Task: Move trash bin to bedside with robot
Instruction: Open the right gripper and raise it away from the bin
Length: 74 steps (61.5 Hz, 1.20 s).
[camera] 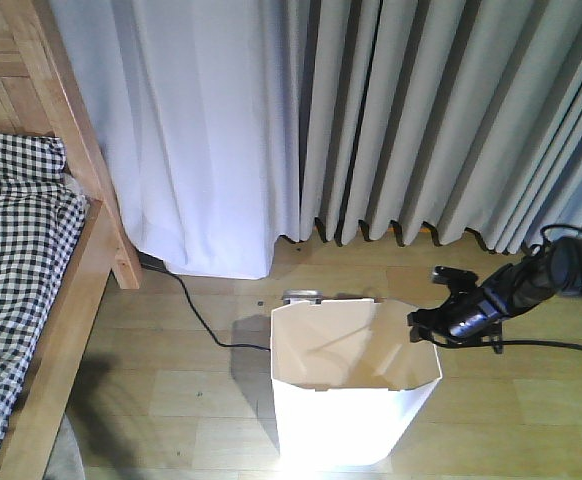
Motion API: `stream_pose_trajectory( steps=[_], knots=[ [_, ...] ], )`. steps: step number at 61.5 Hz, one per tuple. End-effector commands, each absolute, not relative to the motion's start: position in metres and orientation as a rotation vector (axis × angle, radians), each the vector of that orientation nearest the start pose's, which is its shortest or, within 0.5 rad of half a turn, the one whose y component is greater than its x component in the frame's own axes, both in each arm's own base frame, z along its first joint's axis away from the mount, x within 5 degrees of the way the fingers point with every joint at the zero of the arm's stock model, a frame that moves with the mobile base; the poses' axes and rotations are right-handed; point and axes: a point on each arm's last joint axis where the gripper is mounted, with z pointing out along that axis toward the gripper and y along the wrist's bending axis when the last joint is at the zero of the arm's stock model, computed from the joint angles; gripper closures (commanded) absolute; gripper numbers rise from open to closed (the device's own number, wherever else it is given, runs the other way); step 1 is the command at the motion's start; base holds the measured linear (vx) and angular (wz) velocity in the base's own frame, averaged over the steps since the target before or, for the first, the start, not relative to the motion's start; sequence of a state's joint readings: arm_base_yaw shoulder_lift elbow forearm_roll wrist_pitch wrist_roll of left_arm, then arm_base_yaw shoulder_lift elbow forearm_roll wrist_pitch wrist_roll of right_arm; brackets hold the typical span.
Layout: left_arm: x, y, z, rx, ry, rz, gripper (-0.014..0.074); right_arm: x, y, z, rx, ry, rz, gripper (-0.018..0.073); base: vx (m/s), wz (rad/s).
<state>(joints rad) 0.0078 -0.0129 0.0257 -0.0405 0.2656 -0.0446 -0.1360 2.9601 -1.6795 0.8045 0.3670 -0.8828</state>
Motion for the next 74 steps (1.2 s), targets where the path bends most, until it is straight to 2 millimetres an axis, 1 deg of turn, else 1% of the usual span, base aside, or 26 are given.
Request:
stream_pose_trajectory(
  steps=[1,7,9,13,17,21,24,26,30,35,36,41,42,44,48,49,52,57,62,68,74],
  knots=[
    [0.055,0.000,0.184,-0.080,1.689,-0.071,0.0602,0.423,-0.040,-0.128,-0.020,2.868,0.235,0.0010,0.00,0.00],
    [0.055,0.000,0.184,-0.080,1.689,-0.071,0.0602,0.407,-0.039,-0.106,-0.130,2.881,0.205,0.0010,0.00,0.00],
    [0.055,0.000,0.184,-0.080,1.689,-0.071,0.0602,0.401,-0.038,-0.095,-0.159,2.887,0.205,0.0010,0.00,0.00],
    [0.055,0.000,0.184,-0.080,1.689,-0.071,0.0602,0.392,-0.037,-0.075,-0.155,2.886,0.203,0.0010,0.00,0.00],
    [0.055,0.000,0.184,-0.080,1.689,-0.071,0.0602,0.383,-0.037,-0.049,-0.136,2.865,0.170,0.0010,0.00,0.00],
    [0.055,0.000,0.184,-0.080,1.689,-0.071,0.0602,0.376,-0.038,-0.020,-0.150,2.825,0.125,0.0010,0.00,0.00],
    [0.055,0.000,0.184,-0.080,1.689,-0.071,0.0602,0.370,-0.038,0.006,-0.168,2.787,0.101,0.0010,0.00,0.00],
    [0.055,0.000,0.184,-0.080,1.689,-0.071,0.0602,0.368,-0.038,0.020,-0.189,2.764,0.091,0.0010,0.00,0.00],
    [0.055,0.000,0.184,-0.080,1.689,-0.071,0.0602,0.359,-0.036,0.057,-0.224,2.701,0.078,0.0010,0.00,0.00],
    [0.055,0.000,0.184,-0.080,1.689,-0.071,0.0602,0.350,-0.033,0.095,-0.235,2.628,0.070,0.0010,0.00,0.00],
    [0.055,0.000,0.184,-0.080,1.689,-0.071,0.0602,0.346,-0.033,0.105,-0.237,2.606,0.066,0.0010,0.00,0.00],
    [0.055,0.000,0.184,-0.080,1.689,-0.071,0.0602,0.334,-0.030,0.144,-0.245,2.517,0.053,0.0010,0.00,0.00],
    [0.055,0.000,0.184,-0.080,1.689,-0.071,0.0602,0.331,-0.029,0.155,-0.247,2.487,0.046,0.0010,0.00,0.00],
    [0.055,0.000,0.184,-0.080,1.689,-0.071,0.0602,0.325,-0.028,0.168,-0.248,2.454,0.037,0.0010,0.00,0.00],
    [0.055,0.000,0.184,-0.080,1.689,-0.071,0.0602,0.308,-0.026,0.205,-0.252,2.345,0.008,0.0010,0.00,0.00],
    [0.055,0.000,0.184,-0.080,1.689,-0.071,0.0602,0.304,-0.025,0.211,-0.251,2.330,0.004,0.0010,0.00,0.00],
    [0.055,0.000,0.184,-0.080,1.689,-0.071,0.0602,0.289,-0.023,0.236,-0.252,2.251,-0.012,0.0010,0.00,0.00],
    [0.055,0.000,0.184,-0.080,1.689,-0.071,0.0602,0.264,-0.019,0.268,-0.253,2.136,-0.039,0.0010,0.00,0.00],
    [0.055,0.000,0.184,-0.080,1.689,-0.071,0.0602,0.235,-0.016,0.299,-0.247,2.004,-0.074,0.0010,0.00,0.00],
    [0.055,0.000,0.184,-0.080,1.689,-0.071,0.0602,0.199,-0.011,0.322,-0.232,1.872,-0.105,0.0010,0.00,0.00],
    [0.055,0.000,0.184,-0.080,1.689,-0.071,0.0602,0.164,-0.006,0.334,-0.209,1.765,-0.110,0.0010,0.00,0.00]
  ],
)
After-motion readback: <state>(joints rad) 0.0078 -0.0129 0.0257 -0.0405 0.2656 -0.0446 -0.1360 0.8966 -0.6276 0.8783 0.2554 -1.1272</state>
